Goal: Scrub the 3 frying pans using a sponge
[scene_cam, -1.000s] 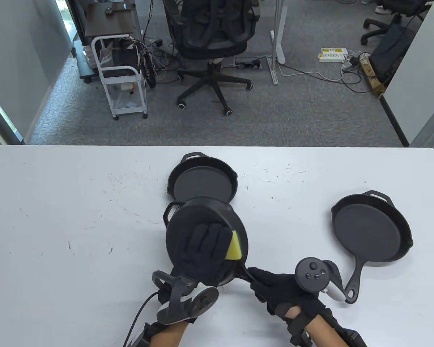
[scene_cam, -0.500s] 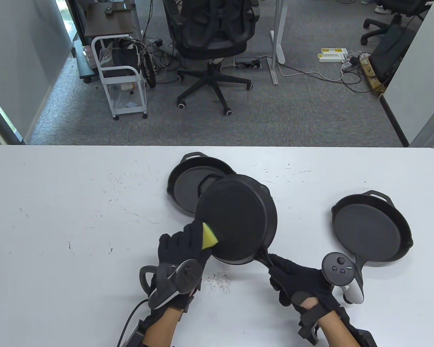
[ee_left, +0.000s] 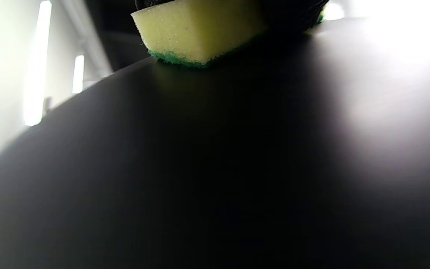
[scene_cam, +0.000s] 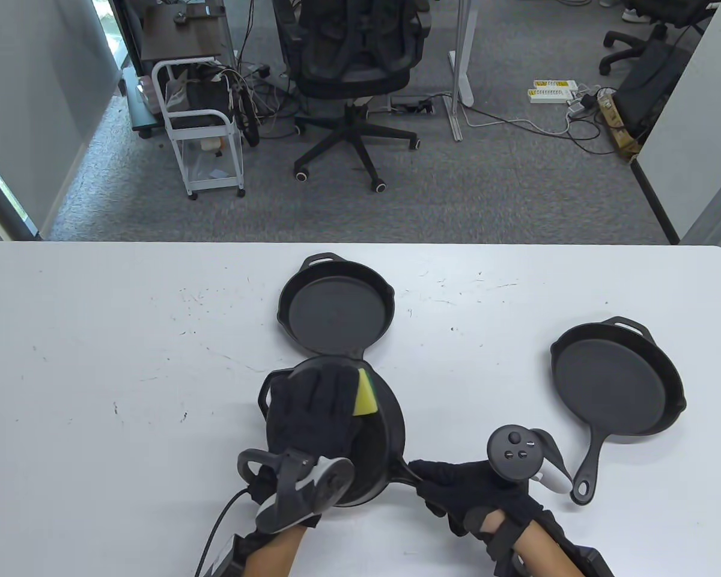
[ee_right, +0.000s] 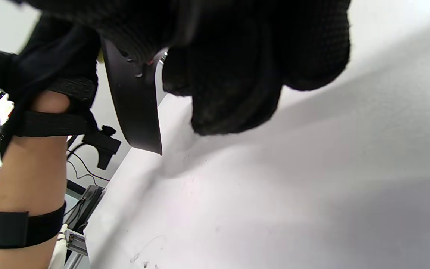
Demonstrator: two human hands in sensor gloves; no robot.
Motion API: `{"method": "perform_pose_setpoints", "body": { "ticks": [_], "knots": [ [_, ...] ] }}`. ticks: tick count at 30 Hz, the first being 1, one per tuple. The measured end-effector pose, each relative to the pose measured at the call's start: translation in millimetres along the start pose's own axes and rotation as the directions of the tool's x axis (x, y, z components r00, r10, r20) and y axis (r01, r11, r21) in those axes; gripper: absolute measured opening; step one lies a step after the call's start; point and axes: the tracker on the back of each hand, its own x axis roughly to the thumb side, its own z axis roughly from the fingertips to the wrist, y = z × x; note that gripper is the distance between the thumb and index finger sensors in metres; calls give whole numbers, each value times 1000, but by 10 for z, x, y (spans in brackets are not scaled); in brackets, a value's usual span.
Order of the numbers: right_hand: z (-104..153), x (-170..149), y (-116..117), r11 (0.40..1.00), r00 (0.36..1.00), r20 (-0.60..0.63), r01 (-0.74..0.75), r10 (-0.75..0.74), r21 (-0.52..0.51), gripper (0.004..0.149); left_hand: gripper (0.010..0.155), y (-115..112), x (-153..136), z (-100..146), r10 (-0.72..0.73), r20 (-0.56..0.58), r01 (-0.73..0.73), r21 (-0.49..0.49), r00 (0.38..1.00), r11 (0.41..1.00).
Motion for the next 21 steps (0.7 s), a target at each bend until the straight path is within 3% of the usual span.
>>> {"method": "perform_pose_setpoints", "body": {
  "ticks": [5,8,10,13,16,21],
  "knots": [
    [118,-121,-175,982,990,-11,135,-138,-133,50,74,-178,-222,-35,27,-109,-38,-95,994,995],
    [171,-187,-238,960,984,-29,163,-174,-227,50,76,-251,-108,-45,57,-70,-68,-172,996,983],
    [181,-224,-256,949,981,-48,167,-186,-266,50,77,-282,70,-25,65,18,-61,-170,998,984],
    [151,-224,-228,959,987,-73,117,-140,-260,50,76,-241,400,25,39,198,-10,-146,979,989],
    [91,-145,-147,977,996,-68,49,-65,-206,51,75,-144,561,74,33,275,-12,-78,961,997],
    [17,17,-30,996,999,-21,-39,38,-82,50,73,44,382,53,105,154,-103,-17,982,995]
  ]
}}
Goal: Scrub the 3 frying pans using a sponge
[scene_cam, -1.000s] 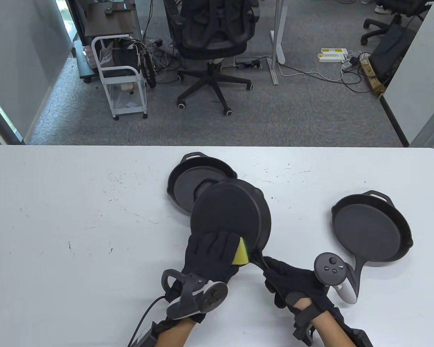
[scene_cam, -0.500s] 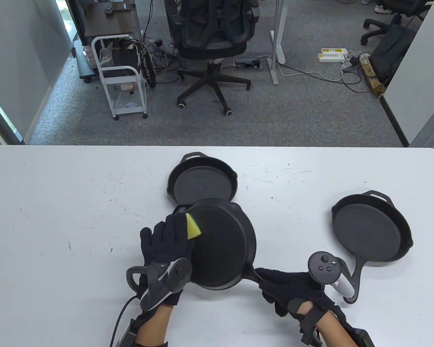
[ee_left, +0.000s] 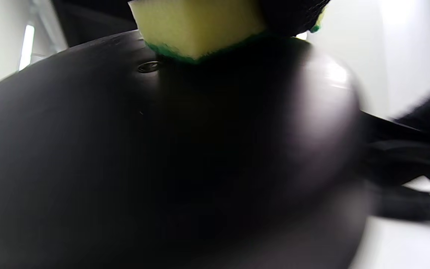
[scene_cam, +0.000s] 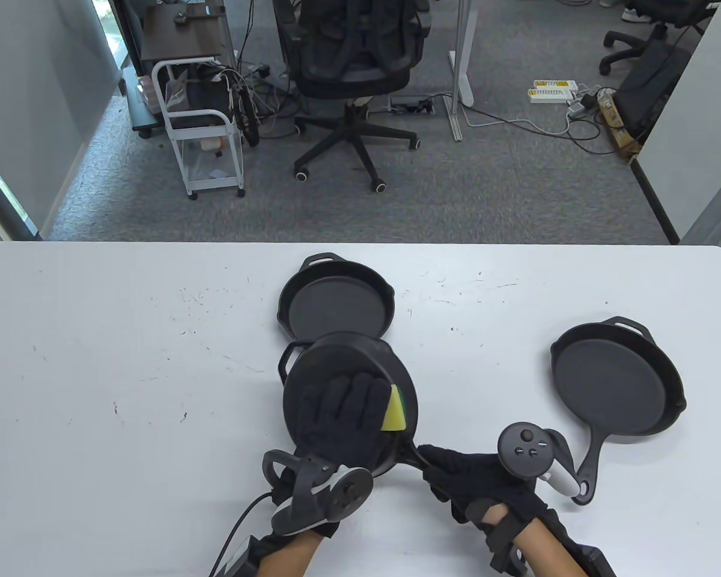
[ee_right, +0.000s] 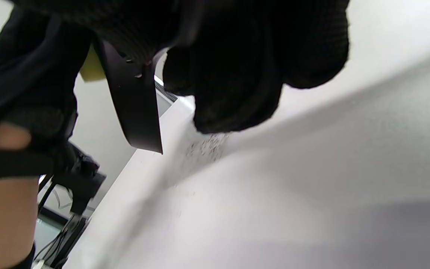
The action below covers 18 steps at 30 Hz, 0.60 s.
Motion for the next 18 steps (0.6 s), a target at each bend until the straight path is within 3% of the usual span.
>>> {"method": "perform_pose_setpoints", "body": {
  "ticks": [4,7,9,14,18],
  "knots": [
    [46,56,-18,1000,1000,11,-16,16,16,50,74,11,-356,1,-40,-159,43,15,986,999],
    [105,33,-110,998,1000,-13,-15,15,-53,50,75,-115,-537,17,45,-209,-50,-17,977,999],
    [162,-12,-198,991,999,-42,6,-12,-134,50,75,-244,-542,-4,51,-218,-72,-90,975,993],
    [250,-146,-313,957,991,-91,74,-103,-282,50,76,-403,-234,-54,57,-90,-76,-229,994,970],
    [198,-181,-263,964,989,-109,65,-96,-258,51,75,-339,30,-69,68,86,-47,-231,994,972]
  ]
}}
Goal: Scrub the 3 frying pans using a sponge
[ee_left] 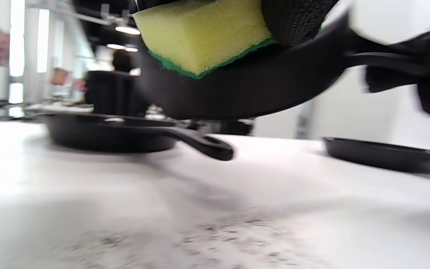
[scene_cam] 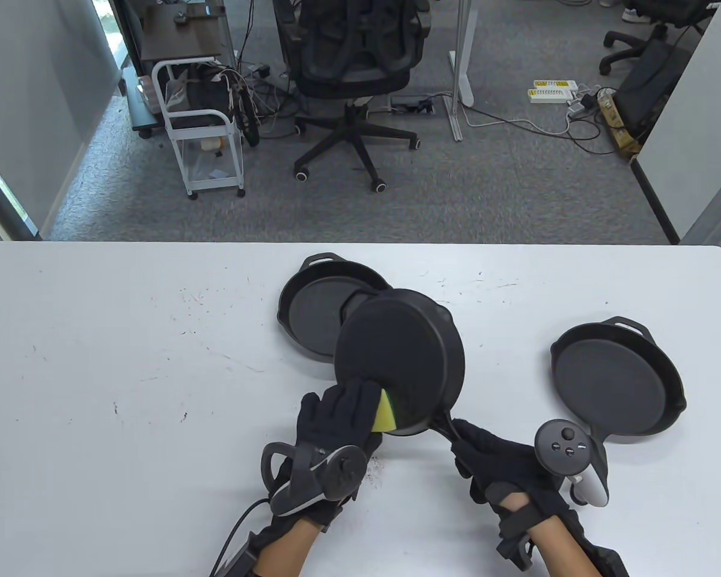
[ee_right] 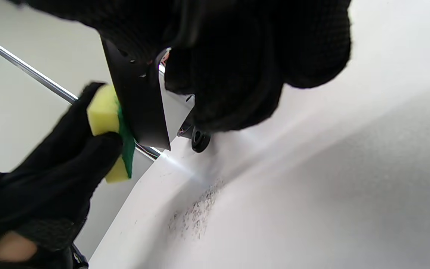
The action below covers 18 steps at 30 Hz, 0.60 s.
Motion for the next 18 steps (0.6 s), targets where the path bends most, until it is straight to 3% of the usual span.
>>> {"method": "perform_pose_setpoints", "body": {
  "ticks": [5,9,12,18],
  "knots": [
    [-76,121,192,983,994,87,-84,70,166,50,75,201,1,65,45,-9,-43,152,999,987],
    [-74,211,296,955,987,136,-121,86,272,50,75,298,-272,141,-4,-181,51,251,983,967],
    [-58,202,234,960,989,132,-96,63,264,50,75,264,-494,179,42,-273,26,238,961,971],
    [-22,16,-41,992,996,72,44,-53,118,50,77,66,-539,106,54,-272,-23,116,961,993]
  ]
}}
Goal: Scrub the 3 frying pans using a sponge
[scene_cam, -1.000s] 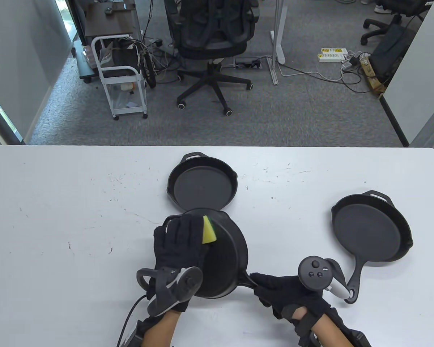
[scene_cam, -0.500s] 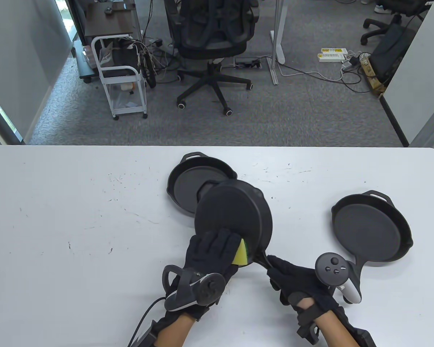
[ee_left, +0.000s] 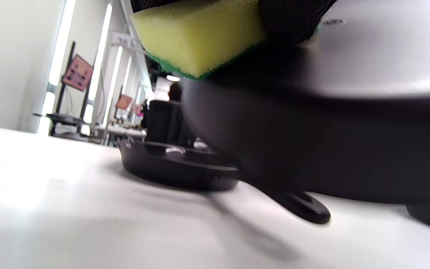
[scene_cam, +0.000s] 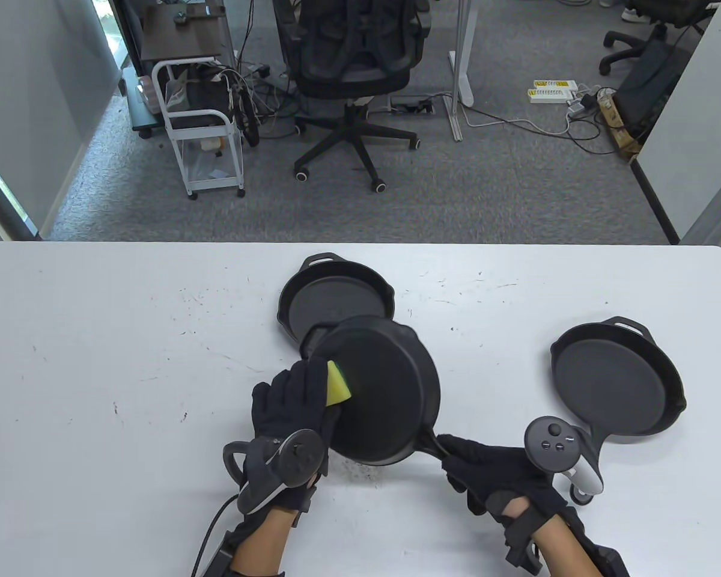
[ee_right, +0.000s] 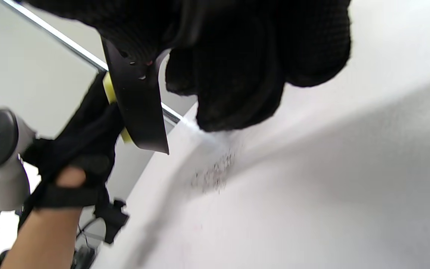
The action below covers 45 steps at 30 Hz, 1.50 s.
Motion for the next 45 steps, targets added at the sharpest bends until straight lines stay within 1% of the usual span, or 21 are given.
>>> {"method": "perform_pose_setpoints", "body": {
  "ticks": [1,4,5,8,11,13,14,17,19,21,22,23,25,30,34,40,44,45],
  "knots": [
    [21,-22,-33,999,1000,-14,15,-16,-41,51,78,-48,34,-15,15,39,-13,-48,999,999],
    [77,-6,-75,990,999,-53,-7,0,-140,50,77,-154,158,-19,33,89,-22,-115,995,993],
    [102,19,-74,981,997,-72,-32,19,-190,50,77,-185,220,-19,20,129,-1,-145,991,989],
    [118,118,-66,936,991,-117,-106,71,-336,50,77,-210,311,-22,-29,166,59,-182,986,981],
    [26,211,-67,908,990,-131,-109,60,-404,50,76,-182,291,-18,-34,156,60,-166,987,984],
    [-87,273,-62,896,988,-140,-124,70,-426,51,76,-154,264,-9,-17,146,40,-162,989,986],
    [-185,302,-48,892,987,-142,-128,73,-434,51,76,-138,251,-8,-10,142,32,-159,990,987],
    [-445,368,11,894,983,-157,-155,97,-421,52,76,-129,229,-6,-3,132,24,-158,991,987],
    [-668,431,61,891,972,-189,-206,139,-405,52,76,-139,210,-11,-7,123,28,-166,992,986],
    [-882,499,93,868,949,-227,-296,220,-398,52,76,-149,191,-15,-15,116,34,-169,993,985],
    [-971,523,108,856,933,-246,-344,263,-387,52,76,-155,185,-16,-16,114,35,-169,993,985],
    [-1093,551,133,832,903,-274,-417,331,-367,52,76,-168,177,-20,-19,110,38,-173,994,984],
    [-1293,571,170,809,860,-309,-496,406,-317,54,76,-183,171,-25,-26,99,45,-189,995,981],
    [-1674,538,267,743,755,-371,-636,541,-210,55,76,-183,146,-37,-35,83,52,-208,996,977],
    [-1868,452,362,745,732,-394,-649,556,-153,55,76,-153,130,-40,-28,70,42,-203,997,978],
    [-2002,301,466,741,711,-411,-661,571,-115,55,76,-115,127,-34,-36,63,47,-189,997,981],
    [-2026,269,513,759,723,-410,-642,556,-104,55,76,-124,123,-35,-36,61,47,-187,998,981],
    [-2028,270,520,774,736,-407,-625,541,-101,55,76,-123,122,-34,-35,59,46,-188,998,981]
  ]
}}
